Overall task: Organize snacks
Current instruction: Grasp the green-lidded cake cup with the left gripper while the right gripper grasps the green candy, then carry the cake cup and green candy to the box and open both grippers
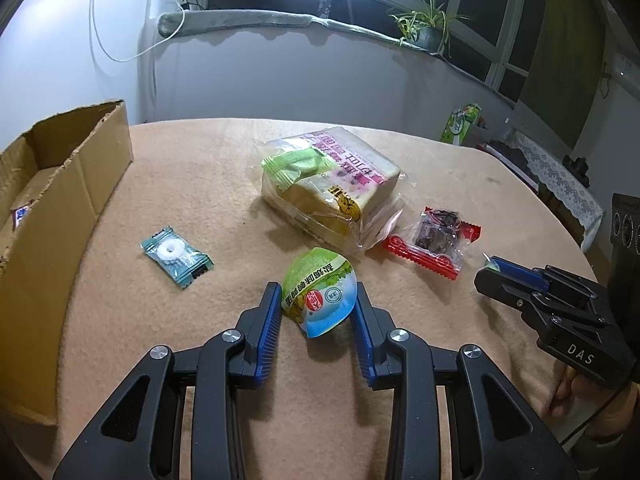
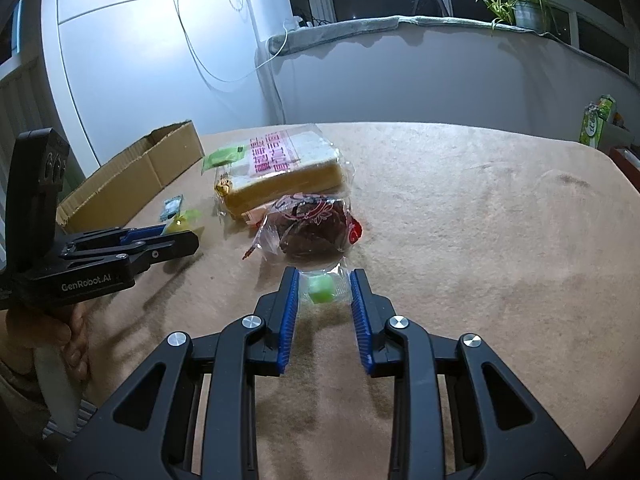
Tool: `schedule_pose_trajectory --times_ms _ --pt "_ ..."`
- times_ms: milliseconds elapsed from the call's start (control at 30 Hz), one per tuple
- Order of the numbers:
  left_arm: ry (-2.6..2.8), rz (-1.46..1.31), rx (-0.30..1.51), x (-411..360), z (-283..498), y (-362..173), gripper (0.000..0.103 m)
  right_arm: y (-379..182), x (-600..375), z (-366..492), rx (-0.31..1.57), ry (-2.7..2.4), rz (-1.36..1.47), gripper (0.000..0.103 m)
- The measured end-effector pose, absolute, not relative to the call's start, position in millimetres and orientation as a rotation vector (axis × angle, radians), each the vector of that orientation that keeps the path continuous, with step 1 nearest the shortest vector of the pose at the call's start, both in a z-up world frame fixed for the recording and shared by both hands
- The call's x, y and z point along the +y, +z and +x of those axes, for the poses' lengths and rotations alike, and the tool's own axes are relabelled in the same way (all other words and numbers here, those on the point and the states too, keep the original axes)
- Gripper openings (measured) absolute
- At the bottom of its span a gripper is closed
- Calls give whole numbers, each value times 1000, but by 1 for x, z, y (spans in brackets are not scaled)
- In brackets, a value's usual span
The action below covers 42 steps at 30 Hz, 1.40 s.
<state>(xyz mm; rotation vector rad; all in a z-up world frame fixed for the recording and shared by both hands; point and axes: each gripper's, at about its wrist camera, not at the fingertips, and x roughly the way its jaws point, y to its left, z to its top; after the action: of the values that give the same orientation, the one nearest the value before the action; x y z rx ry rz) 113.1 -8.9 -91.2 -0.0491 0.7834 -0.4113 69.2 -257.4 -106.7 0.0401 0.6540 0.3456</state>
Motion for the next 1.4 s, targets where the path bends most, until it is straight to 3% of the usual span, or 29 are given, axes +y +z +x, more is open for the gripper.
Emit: schedule_pose_trajectory --times_ms 633,1400 --pt "-443 -83 609 20 79 -30 32 -40 -205 56 529 384 -57 27" --pt "-172 -218 544 174 74 -22 32 -2 -3 76 438 705 -235 27"
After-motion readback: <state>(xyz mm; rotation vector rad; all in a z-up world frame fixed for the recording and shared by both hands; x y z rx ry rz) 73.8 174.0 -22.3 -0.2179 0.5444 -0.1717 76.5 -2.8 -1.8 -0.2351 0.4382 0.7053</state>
